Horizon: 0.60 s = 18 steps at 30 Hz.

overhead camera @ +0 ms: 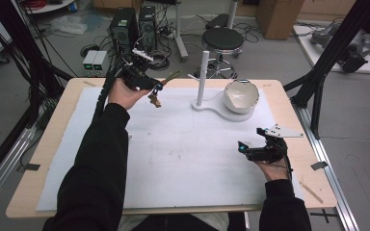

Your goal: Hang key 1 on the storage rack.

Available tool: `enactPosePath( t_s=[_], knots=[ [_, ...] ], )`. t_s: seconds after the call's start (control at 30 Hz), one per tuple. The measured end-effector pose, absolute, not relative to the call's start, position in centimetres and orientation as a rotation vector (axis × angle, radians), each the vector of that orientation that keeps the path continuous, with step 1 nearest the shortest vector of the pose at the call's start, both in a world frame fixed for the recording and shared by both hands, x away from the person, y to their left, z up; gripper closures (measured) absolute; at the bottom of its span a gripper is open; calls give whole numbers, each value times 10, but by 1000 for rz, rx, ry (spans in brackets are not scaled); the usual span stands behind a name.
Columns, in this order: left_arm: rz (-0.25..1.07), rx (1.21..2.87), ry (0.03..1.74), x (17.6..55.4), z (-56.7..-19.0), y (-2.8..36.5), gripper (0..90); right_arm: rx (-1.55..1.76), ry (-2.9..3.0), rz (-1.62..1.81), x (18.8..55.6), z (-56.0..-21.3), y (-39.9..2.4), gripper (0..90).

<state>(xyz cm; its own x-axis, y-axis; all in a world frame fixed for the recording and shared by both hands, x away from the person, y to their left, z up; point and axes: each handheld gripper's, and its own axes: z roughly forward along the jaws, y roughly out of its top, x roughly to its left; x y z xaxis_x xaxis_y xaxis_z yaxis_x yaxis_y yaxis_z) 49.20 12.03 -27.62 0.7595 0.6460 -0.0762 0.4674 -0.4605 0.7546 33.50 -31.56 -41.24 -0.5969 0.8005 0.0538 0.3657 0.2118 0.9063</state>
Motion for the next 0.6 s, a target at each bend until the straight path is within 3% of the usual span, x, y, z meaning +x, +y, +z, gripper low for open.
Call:
enactPosePath(
  t_s=[0.6],
  knots=[
    [214,2130,876,524,-290,101,739,1076,2067,1346,336,-413,-317,13]
  ],
)
